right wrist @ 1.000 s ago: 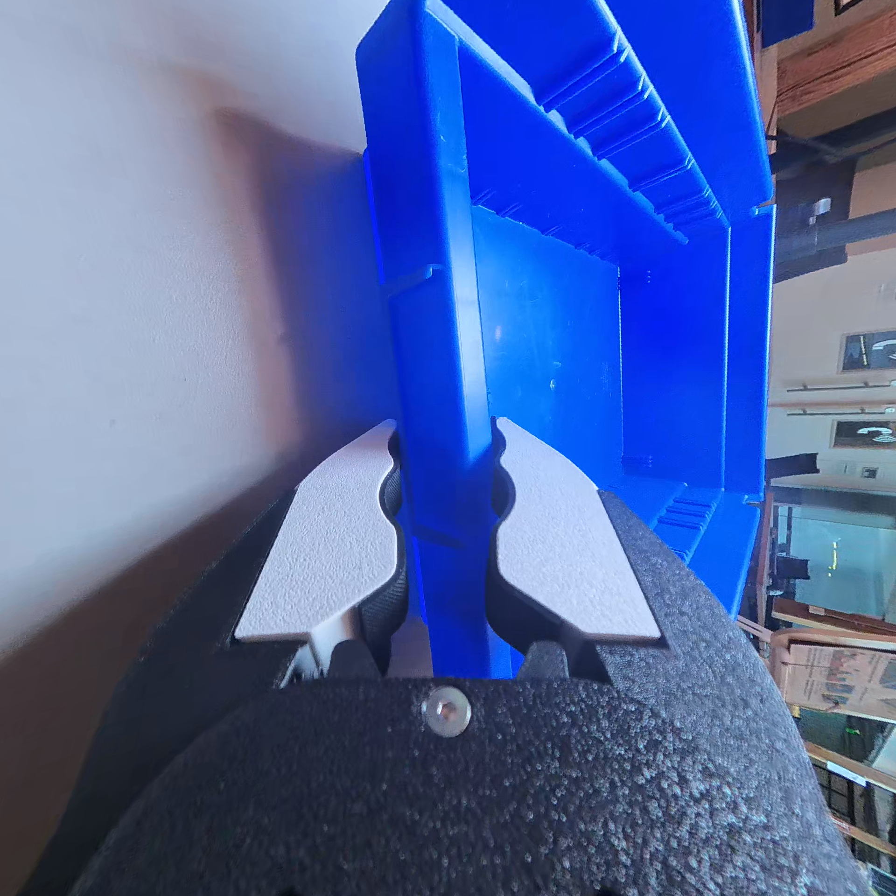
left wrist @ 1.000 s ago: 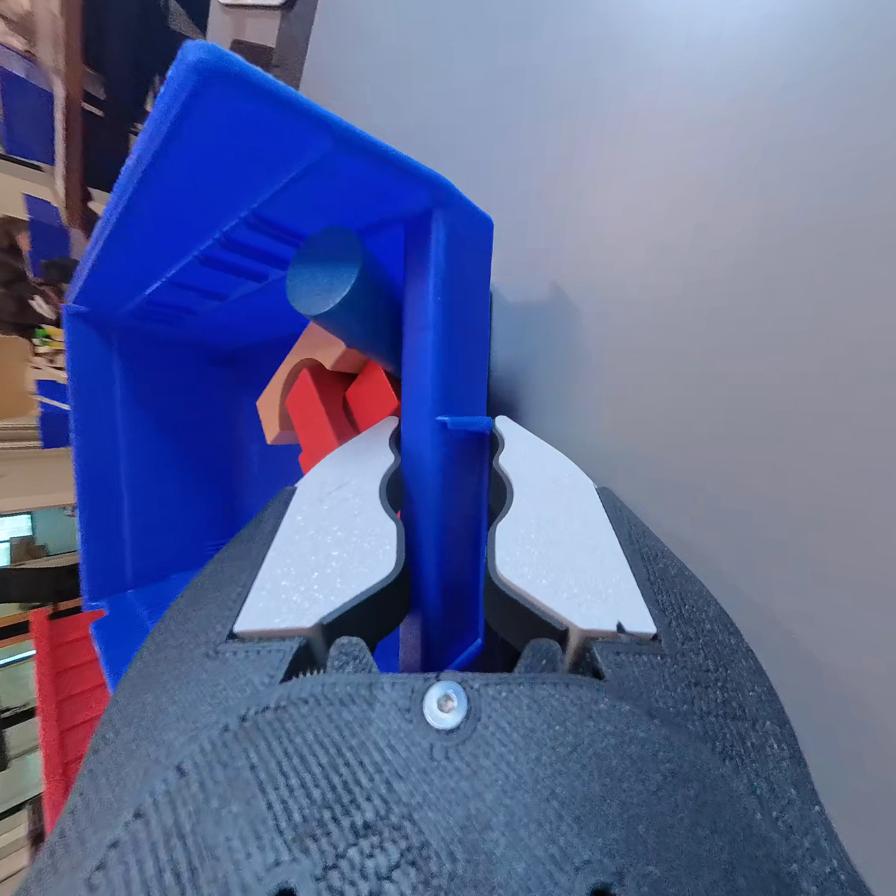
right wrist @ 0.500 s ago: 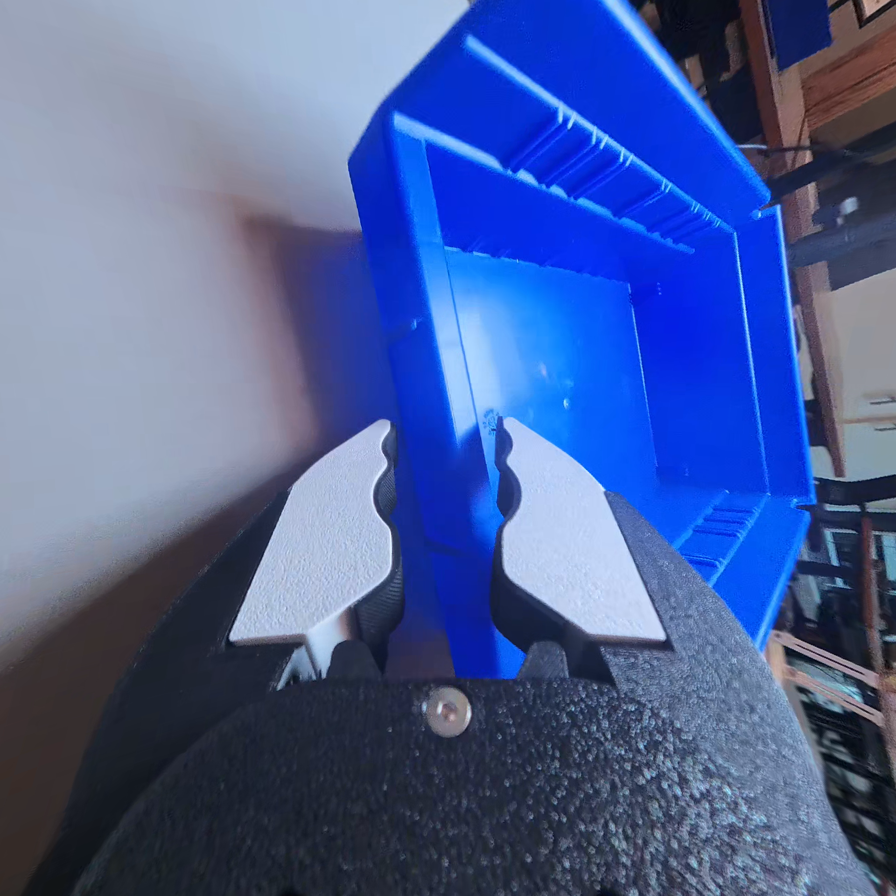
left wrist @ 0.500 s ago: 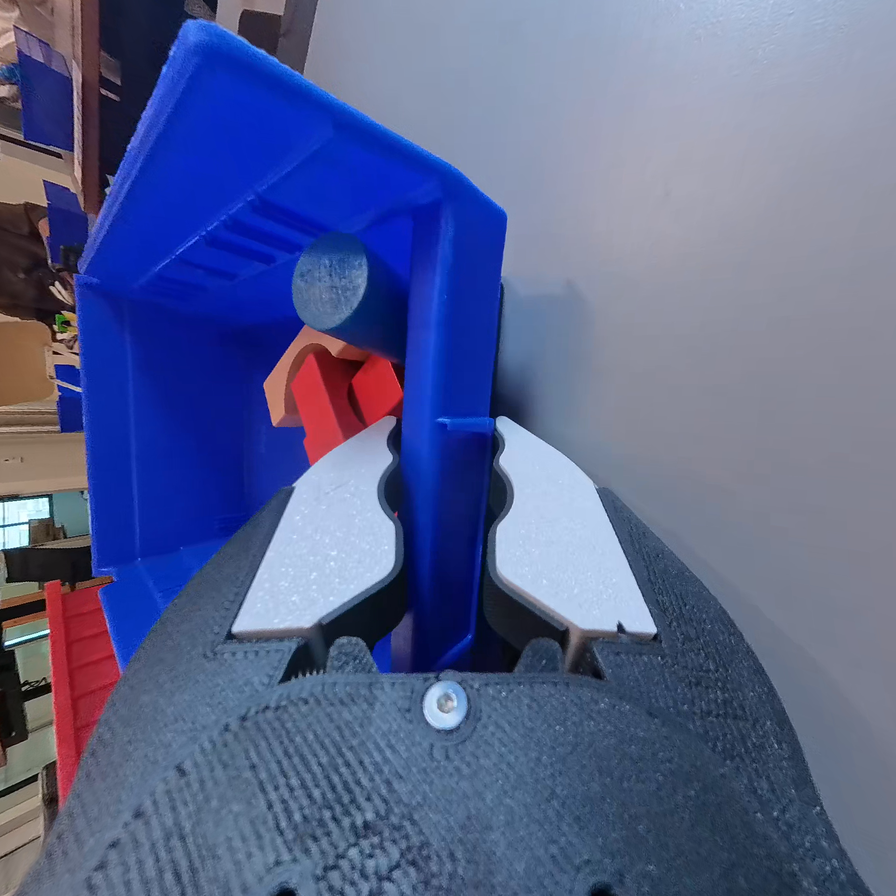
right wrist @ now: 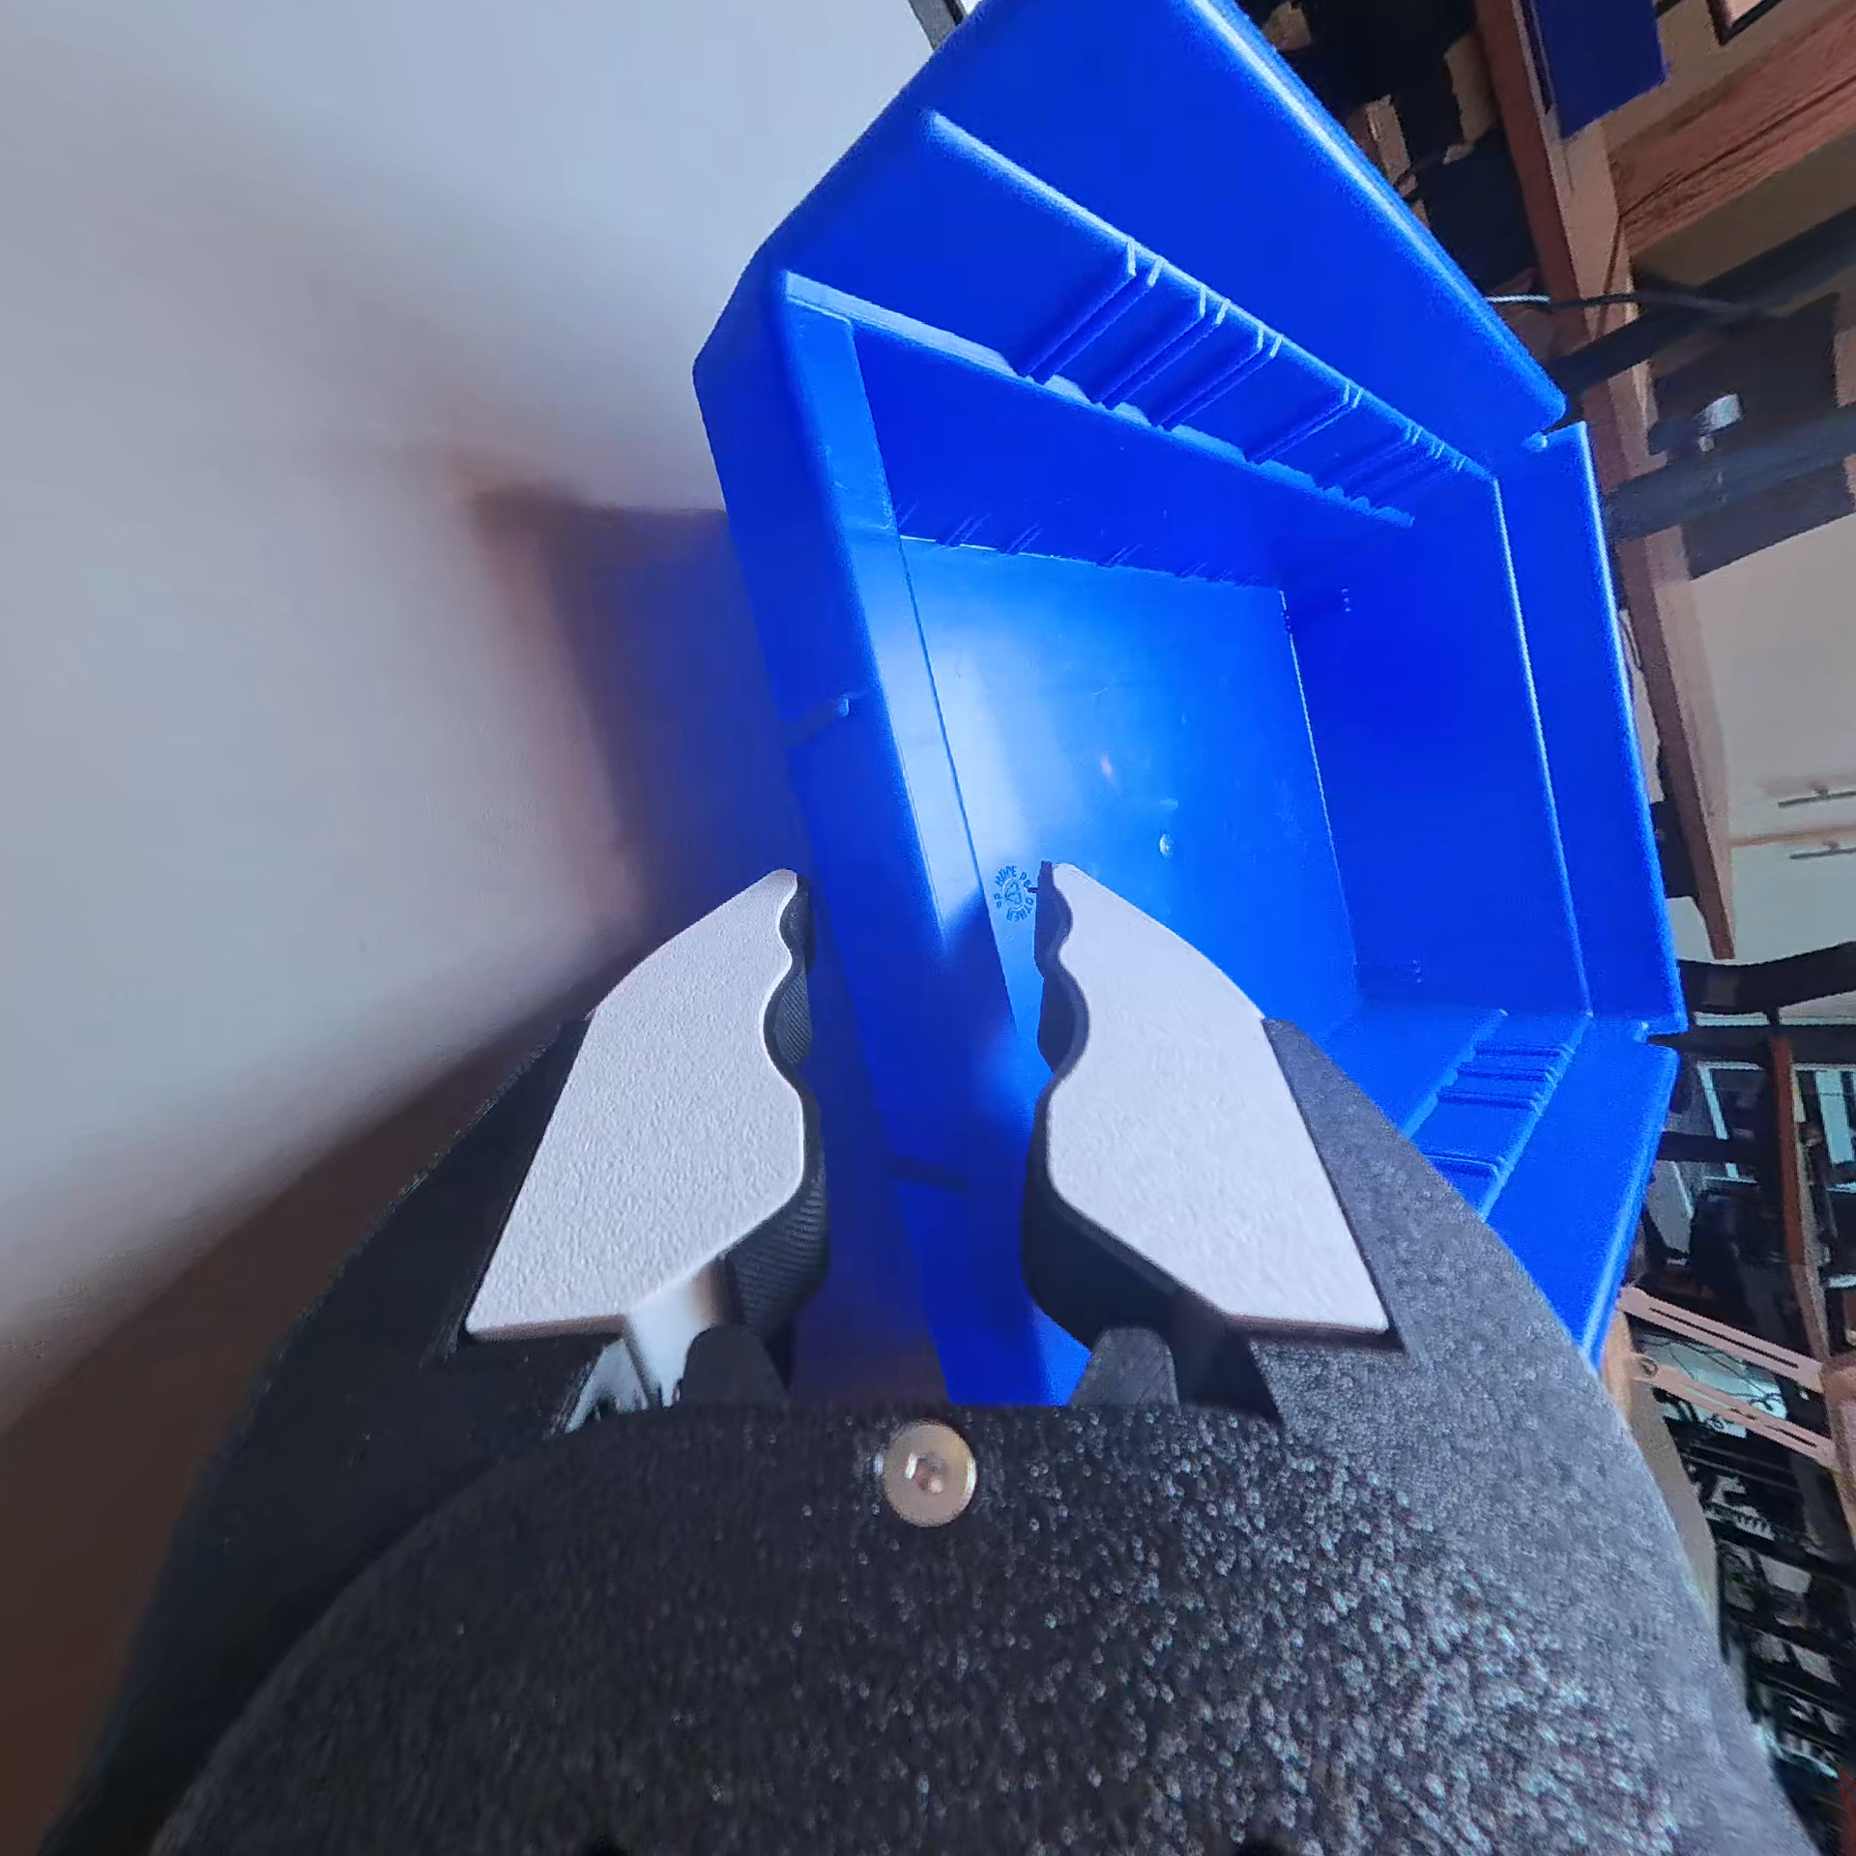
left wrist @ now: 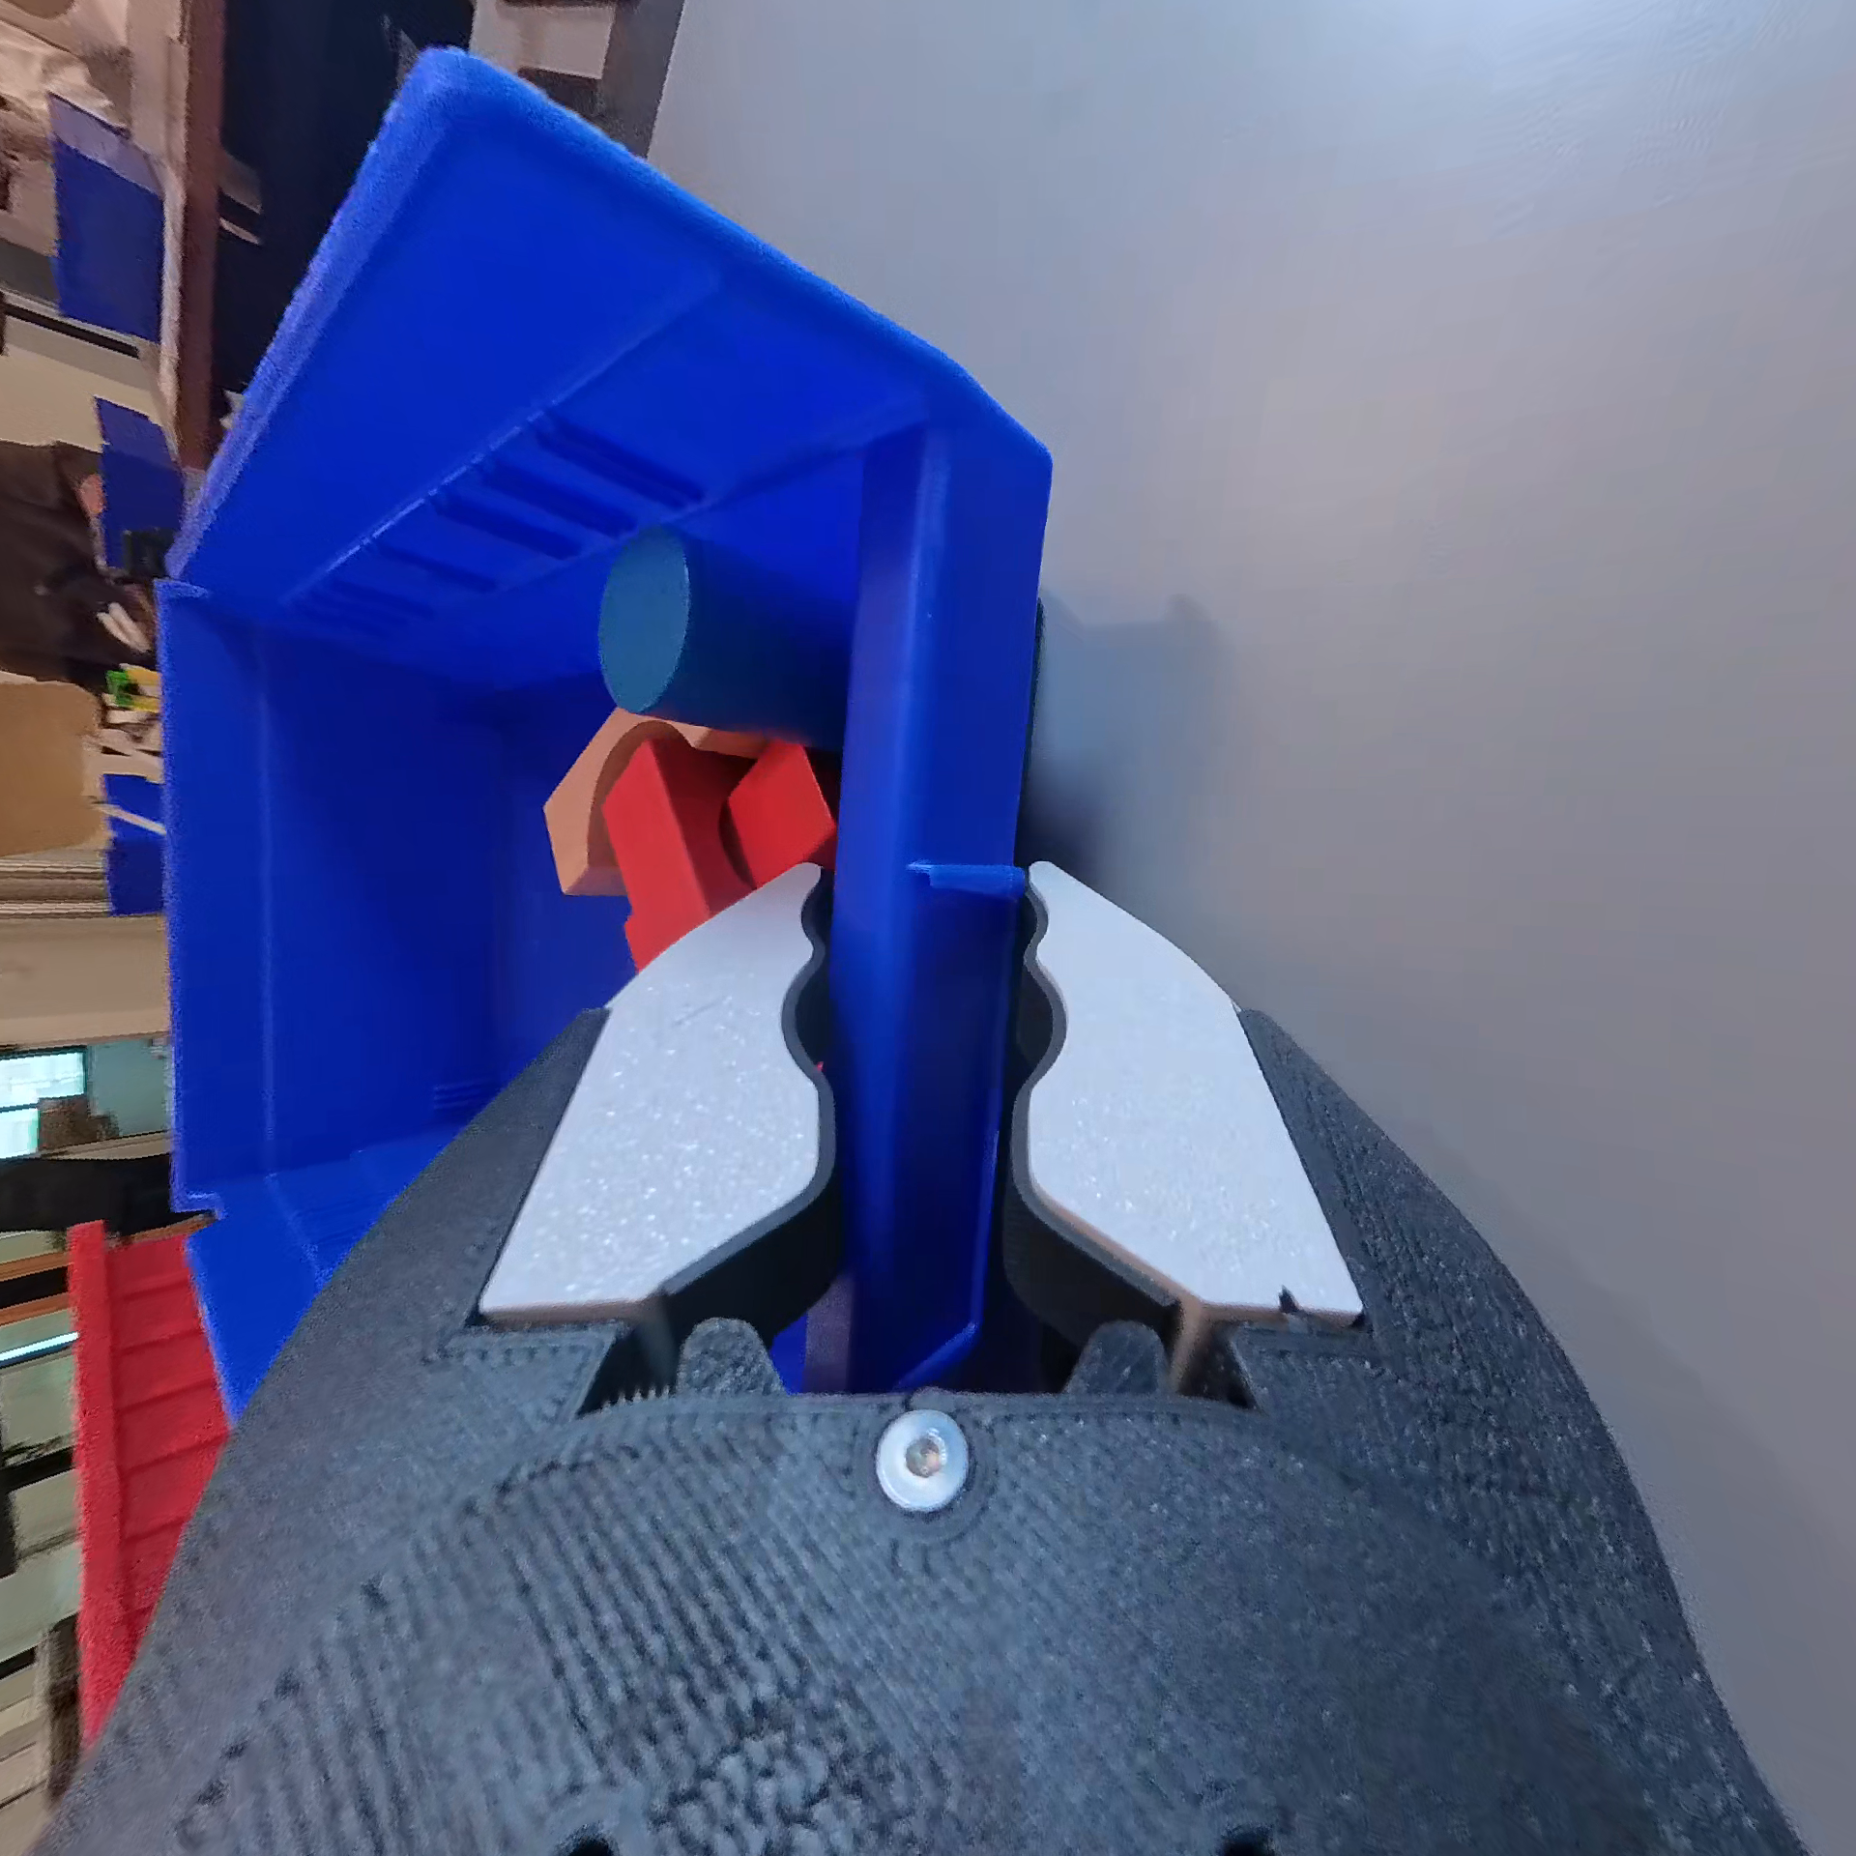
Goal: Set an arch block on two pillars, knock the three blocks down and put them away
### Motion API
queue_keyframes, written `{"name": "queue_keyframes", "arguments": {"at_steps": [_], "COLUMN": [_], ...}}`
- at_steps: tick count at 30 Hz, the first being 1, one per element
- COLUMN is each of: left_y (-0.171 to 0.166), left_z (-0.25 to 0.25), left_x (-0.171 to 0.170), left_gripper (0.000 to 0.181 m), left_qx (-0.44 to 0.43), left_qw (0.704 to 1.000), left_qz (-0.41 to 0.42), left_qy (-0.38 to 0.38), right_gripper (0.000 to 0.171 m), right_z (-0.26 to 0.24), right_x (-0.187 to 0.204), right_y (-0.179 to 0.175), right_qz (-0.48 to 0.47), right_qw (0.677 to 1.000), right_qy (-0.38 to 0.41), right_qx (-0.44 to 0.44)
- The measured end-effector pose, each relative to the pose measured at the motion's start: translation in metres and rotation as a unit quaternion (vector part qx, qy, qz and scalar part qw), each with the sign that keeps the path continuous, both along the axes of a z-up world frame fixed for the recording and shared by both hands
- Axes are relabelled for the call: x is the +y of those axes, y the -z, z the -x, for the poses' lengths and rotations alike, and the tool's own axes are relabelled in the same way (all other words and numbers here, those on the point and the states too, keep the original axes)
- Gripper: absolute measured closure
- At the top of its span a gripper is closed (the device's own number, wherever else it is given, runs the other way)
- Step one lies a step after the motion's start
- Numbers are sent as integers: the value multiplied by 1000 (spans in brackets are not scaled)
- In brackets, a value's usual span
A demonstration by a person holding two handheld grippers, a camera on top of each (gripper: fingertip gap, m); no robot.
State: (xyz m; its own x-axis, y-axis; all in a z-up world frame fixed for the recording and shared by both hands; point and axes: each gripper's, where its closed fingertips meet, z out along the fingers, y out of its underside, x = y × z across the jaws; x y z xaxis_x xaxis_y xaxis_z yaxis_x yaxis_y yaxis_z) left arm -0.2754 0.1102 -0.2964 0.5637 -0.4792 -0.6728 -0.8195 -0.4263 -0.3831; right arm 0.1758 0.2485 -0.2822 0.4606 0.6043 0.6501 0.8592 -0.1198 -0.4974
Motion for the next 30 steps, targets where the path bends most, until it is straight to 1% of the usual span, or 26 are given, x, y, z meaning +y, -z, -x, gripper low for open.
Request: {"name": "queue_keyframes", "arguments": {"at_steps": [2,4,6,8,9,12,14,16,20,23,26,27,28,30], "left_y": [-1,-2,-9,-23,-32,-60,-73,-81,-103,-118,-128,-131,-130,-124], "left_z": [2,-3,-11,-21,-28,-34,-26,-12,11,22,29,30,30,36], "left_x": [2,2,2,2,1,4,8,12,11,7,6,6,8,16], "left_gripper": [147,147,144,142,142,143,146,147,148,150,151,151,151,148], "left_qx": [30,13,-37,-101,-139,-243,-285,-297,-299,-316,-325,-328,-323,-289], "left_qw": [999,1000,999,994,988,964,948,940,924,908,901,901,908,929], "left_qz": [-12,-17,-24,-43,-54,-102,-137,-170,-233,-263,-274,-270,-254,-209], "left_qy": [0,4,10,27,41,44,22,-15,-58,-77,-84,-85,-85,-97], "right_gripper": [126,123,123,123,124,129,131,133,135,137,140,141,141,142], "right_z": [1,3,10,14,13,7,6,8,18,33,51,56,61,67], "right_x": [0,-1,-3,-4,-5,-7,-9,-11,-14,-20,-28,-30,-32,-35], "right_y": [-1,-5,-17,-36,-45,-70,-77,-80,-78,-76,-72,-70,-67,-60], "right_qz": [6,21,27,10,0,-28,-28,-31,-42,-54,-58,-55,-51,-46], "right_qw": [1000,998,992,985,982,973,968,965,968,970,970,969,970,972], "right_qy": [6,13,7,3,6,21,25,22,2,-31,-65,-74,-82,-93], "right_qx": [18,61,123,172,190,229,249,259,246,234,229,228,224,210]}}
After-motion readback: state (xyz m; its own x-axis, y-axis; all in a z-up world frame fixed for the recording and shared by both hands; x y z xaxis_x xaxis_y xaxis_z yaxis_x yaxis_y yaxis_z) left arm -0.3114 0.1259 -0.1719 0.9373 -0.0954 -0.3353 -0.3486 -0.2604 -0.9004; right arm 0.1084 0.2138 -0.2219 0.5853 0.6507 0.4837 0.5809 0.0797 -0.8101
